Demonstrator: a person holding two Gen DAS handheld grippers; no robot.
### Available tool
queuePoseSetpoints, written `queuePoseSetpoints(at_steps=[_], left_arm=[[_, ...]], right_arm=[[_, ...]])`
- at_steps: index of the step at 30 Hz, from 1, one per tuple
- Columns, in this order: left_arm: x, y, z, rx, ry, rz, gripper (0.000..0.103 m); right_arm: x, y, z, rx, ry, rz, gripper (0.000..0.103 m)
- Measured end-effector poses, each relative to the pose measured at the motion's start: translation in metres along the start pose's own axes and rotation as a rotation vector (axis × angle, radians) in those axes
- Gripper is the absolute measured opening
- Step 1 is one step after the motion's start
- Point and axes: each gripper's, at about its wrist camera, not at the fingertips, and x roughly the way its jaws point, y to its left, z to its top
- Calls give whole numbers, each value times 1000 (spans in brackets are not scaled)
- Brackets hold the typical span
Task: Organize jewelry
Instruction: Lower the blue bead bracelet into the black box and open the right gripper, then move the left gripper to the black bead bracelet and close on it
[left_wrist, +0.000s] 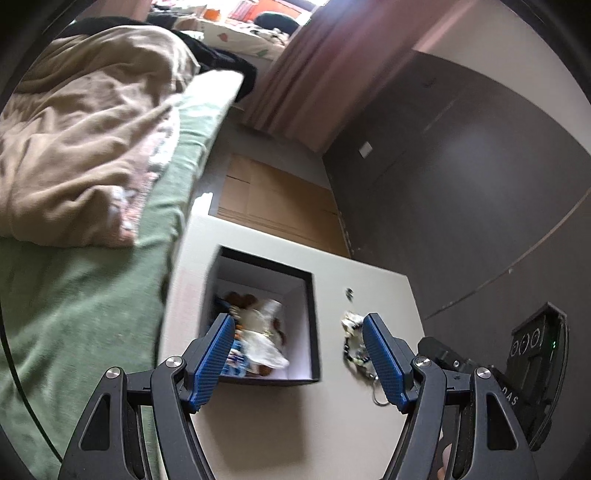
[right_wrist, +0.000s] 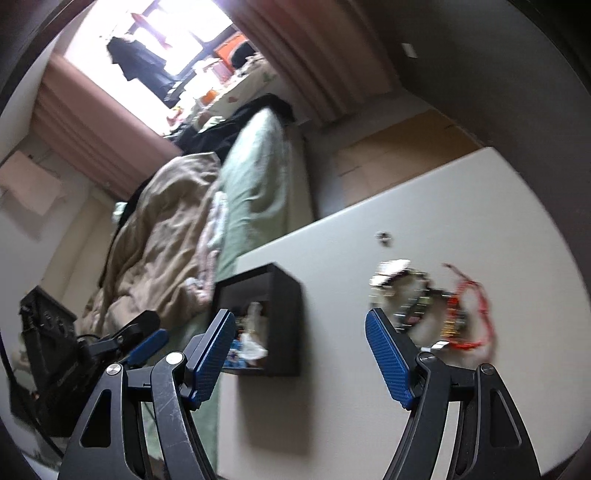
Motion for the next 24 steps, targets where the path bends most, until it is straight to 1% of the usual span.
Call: queuePoseSetpoints(at_steps=[6, 8, 13, 17, 19, 21, 22, 24], left_arm=[[17, -30, -13, 69, 33, -11, 72], [23, -39, -17, 79, 40, -16, 72], [41, -57, -26, 125, 67, -15, 61], [56, -73, -33, 180, 91, -10, 55], [65, -80, -36, 203, 104, -11, 47], [74, -87, -38, 226, 119, -13, 42], [79, -91, -40, 243, 125, -11, 40], [87, -99, -43, 280, 133, -4, 40]], right_arm=[[-18, -26, 4, 25, -5, -62, 74], [-22, -35, 6, 23, 6, -105, 74], [-28, -61, 9, 74, 23, -168, 74], [-32, -80, 13, 110, 32, -218, 74], [-31, -87, 15, 124, 48, -211, 74], [-30, -92, 15, 138, 61, -203, 74], [-29, -93, 15, 141, 67, -209, 74], [-26, -98, 17, 147, 81, -230, 74]])
